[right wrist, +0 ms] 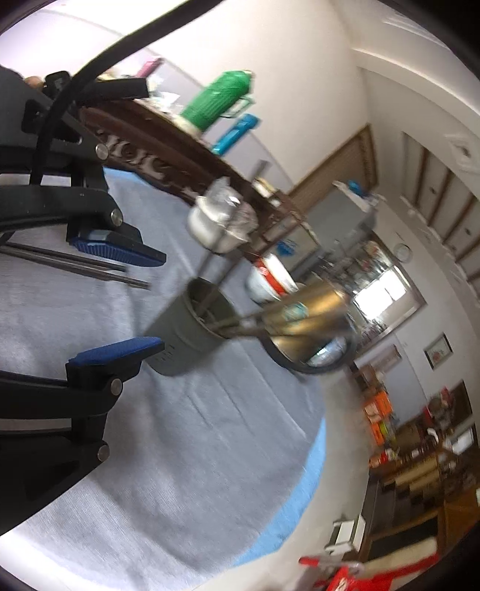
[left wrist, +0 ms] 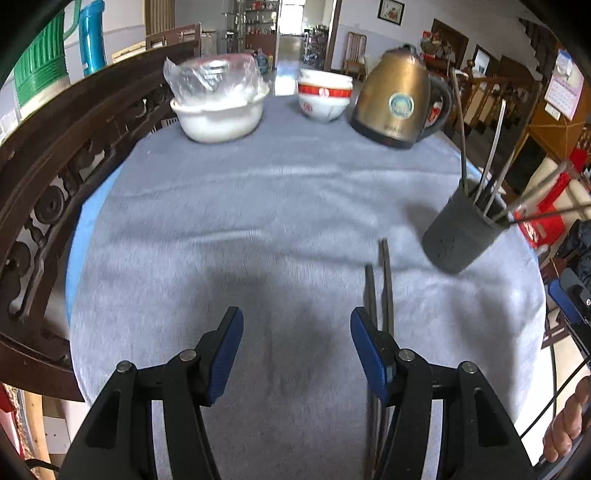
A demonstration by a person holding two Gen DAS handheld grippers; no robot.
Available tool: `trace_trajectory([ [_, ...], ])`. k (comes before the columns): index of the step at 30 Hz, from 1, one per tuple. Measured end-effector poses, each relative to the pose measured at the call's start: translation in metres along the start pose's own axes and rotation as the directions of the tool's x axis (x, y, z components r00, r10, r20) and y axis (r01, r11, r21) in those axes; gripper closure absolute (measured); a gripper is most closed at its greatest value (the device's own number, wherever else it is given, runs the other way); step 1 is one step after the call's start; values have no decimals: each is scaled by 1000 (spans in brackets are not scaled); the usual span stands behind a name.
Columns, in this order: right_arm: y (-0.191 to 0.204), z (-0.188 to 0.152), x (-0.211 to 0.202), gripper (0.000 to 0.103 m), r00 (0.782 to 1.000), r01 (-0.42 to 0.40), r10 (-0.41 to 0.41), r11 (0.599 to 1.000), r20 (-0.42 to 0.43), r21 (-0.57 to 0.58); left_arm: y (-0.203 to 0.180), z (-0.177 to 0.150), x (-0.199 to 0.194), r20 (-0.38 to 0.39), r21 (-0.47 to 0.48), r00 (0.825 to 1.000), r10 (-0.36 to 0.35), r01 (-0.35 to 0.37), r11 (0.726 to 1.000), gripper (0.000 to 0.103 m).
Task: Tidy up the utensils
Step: 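Move both open tools back down to the remaining chopsticks on the cloth, then close the left tool on a chopstick while the right tool grasps another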
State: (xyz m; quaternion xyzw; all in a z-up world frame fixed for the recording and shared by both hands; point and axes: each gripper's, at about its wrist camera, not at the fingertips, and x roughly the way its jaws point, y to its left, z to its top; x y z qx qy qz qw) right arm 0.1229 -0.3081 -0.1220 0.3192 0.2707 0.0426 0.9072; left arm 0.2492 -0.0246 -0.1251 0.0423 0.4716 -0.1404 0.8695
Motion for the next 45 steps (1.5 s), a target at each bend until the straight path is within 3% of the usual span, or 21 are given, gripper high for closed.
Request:
trace_trajectory([
  [8,19,-35,34,61,997,5,-10,997,-78,-73,-7,-21,16,-52,51,998,-42,45,998,42],
  [13,16,-50,47,60,997,13,-22,993,-72,-115,-9,-26,25,-83,36,994,-72,75,996,42],
  [22,6,-61,58,59,995,32,-44,991,-89,-128,-20,-21,35,-99,59,993,-63,69,996,42],
  [30,-4,-68,66,59,992,55,-66,994,-112,-98,-31,-11,50,-119,74,991,-66,76,994,42],
  [37,-7,-78,63,59,995,75,-82,990,-61,-119,-36,-6,67,-149,69,986,-77,88,994,42],
  [45,-20,-74,65,59,995,61,-64,997,-77,-43,-42,4,82,-154,48,982,-108,117,992,45],
])
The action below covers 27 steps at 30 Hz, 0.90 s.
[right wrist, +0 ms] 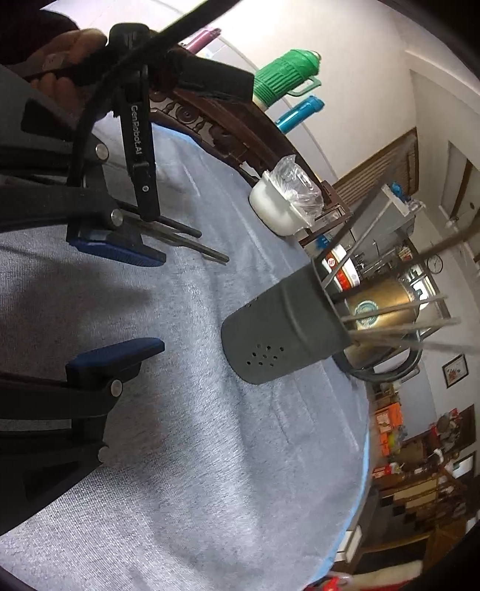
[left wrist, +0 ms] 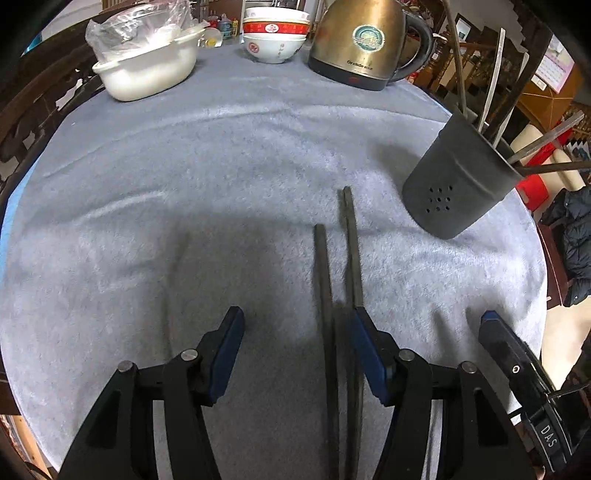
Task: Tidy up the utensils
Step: 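Close the left tool on a chopstick while the right tool grasps another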
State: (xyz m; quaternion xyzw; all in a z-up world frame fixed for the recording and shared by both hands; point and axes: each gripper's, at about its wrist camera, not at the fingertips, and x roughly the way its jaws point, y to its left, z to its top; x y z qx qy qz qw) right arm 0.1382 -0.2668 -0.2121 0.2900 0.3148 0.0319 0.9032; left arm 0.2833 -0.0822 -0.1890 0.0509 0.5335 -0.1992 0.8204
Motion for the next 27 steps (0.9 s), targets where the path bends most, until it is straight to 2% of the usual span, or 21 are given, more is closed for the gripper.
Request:
trace_trajectory([
  [1,-2,0,0,59,1000,0,0,1000,0,10,1,2,1,4,-3,1000,-3,3,1000,49],
  [2,-4,0,0,59,1000,-3,3,1000,-2,23,1,3,2,4,-4,1000,-6,6,1000,58],
  [4,-5,1,2,59,1000,-3,3,999,-10,34,3,5,2,10,-1,1000,1,-1,1000,66],
  [6,-4,1,2,59,1000,1,-1,1000,-9,28,8,5,2,14,-3,1000,3,-3,1000,83],
  [9,-3,0,2,59,1000,10,-9,1000,-11,17,17,4,2,18,-9,1000,-11,11,1000,93],
  [18,5,6,5,60,999,34,-34,999,-33,-15,37,0,-7,31,4,997,-65,64,998,93],
  [23,36,15,17,63,996,-7,1,997,-90,-72,46,1,-17,52,-4,996,-66,66,998,93],
  [27,71,14,37,64,989,-12,-14,985,-150,-171,54,-1,-24,70,-2,995,-66,67,998,93],
])
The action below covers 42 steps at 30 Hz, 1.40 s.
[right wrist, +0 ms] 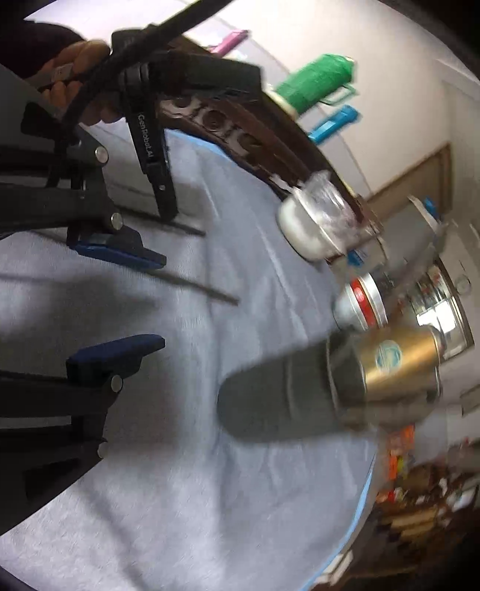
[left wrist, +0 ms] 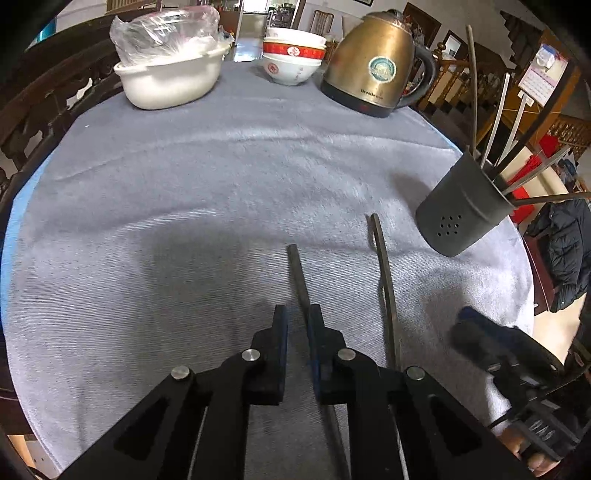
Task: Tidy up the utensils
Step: 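Close the left tool on a chopstick while the right tool grasps another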
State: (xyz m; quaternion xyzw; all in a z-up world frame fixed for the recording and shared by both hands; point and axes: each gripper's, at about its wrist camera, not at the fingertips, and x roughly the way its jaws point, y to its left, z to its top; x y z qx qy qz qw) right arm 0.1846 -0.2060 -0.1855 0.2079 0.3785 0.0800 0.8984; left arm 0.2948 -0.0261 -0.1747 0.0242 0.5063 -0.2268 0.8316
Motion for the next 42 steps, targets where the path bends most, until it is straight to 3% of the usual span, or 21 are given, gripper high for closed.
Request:
trace_trajectory([
  [7,38,-4,36,80,989,19,-31,996,-143,-83,19,-8,-13,20,-43,1000,-4,5,999,93],
  [14,47,-10,37,94,978,107,-137,977,-160,-184,29,-11,-23,10,-77,1000,-18,19,997,92],
  [16,41,-10,36,95,976,93,-123,982,-179,-168,29,-11,-24,12,-78,1000,-22,23,997,91],
  [18,35,-9,34,95,974,80,-108,986,-201,-145,28,-9,-21,9,-81,1000,-24,24,996,78],
  [20,32,-8,33,94,971,73,-102,988,-218,-136,27,-11,-23,9,-87,1000,-28,29,996,72],
  [24,29,-9,36,92,968,41,-64,994,-241,-99,21,-12,-21,-3,-82,1000,-29,29,996,72],
  [33,21,-15,19,95,971,70,-109,981,-213,-181,14,-8,-22,-9,-61,1000,4,-5,998,72],
  [42,-24,0,6,92,960,30,-16,998,-279,46,-8,4,-2,-61,7,998,23,-23,1000,72],
])
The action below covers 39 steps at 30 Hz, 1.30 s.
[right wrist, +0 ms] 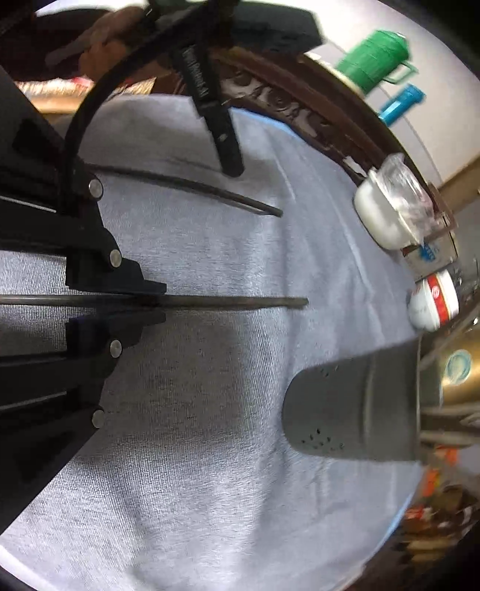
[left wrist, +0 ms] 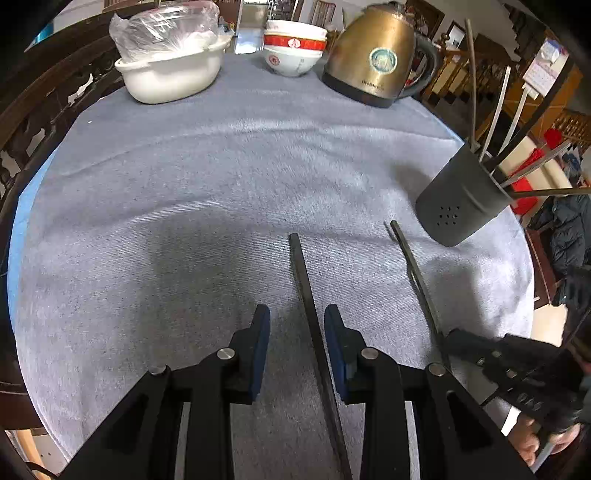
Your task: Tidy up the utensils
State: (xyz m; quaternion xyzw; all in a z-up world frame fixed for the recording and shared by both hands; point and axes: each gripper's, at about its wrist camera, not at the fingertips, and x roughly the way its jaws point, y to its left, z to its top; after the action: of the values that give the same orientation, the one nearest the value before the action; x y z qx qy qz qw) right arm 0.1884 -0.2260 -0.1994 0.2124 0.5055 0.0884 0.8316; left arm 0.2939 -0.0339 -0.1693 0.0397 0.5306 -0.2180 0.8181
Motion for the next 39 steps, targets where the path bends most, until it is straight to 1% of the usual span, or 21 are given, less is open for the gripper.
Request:
trace_trajectory([
  [3,0,8,-4,92,999,-13,13,1000,30,10,-1,3,5,-11,5,1000,7,-7,1000,72],
  [7,8,22,2,92,998,19,-18,1000,58,-11,-2,5,9,-19,5,1000,25,-25,1000,72],
  [10,11,30,11,92,998,22,-21,1000,58,-10,-4,4,12,-23,10,999,39,-39,999,72],
  [12,10,31,16,92,998,21,-21,1000,54,-1,-7,5,16,-24,16,998,49,-49,999,72],
  [14,8,30,20,92,998,37,-37,999,59,7,-9,7,18,-26,22,998,55,-55,998,72],
  [16,7,28,22,91,998,20,-20,1000,65,0,-9,8,21,-28,28,998,59,-58,998,72],
  [18,8,27,23,91,996,47,-45,999,74,-22,-10,9,23,-30,31,997,66,-65,997,72],
  [19,7,26,23,93,996,52,-49,998,74,-30,-11,10,24,-30,35,997,71,-70,997,72],
  [22,4,26,23,93,996,41,-40,999,74,-19,-12,11,26,-32,41,996,78,-76,996,72],
  [29,-6,24,22,94,997,-12,10,999,71,30,-15,10,29,-36,48,995,95,-93,994,72],
  [35,-11,22,22,94,997,-24,20,998,72,55,-19,11,31,-39,56,994,99,-97,994,72],
  [39,-13,17,21,94,995,-32,26,997,101,65,-21,11,33,-32,63,995,98,-96,993,72],
])
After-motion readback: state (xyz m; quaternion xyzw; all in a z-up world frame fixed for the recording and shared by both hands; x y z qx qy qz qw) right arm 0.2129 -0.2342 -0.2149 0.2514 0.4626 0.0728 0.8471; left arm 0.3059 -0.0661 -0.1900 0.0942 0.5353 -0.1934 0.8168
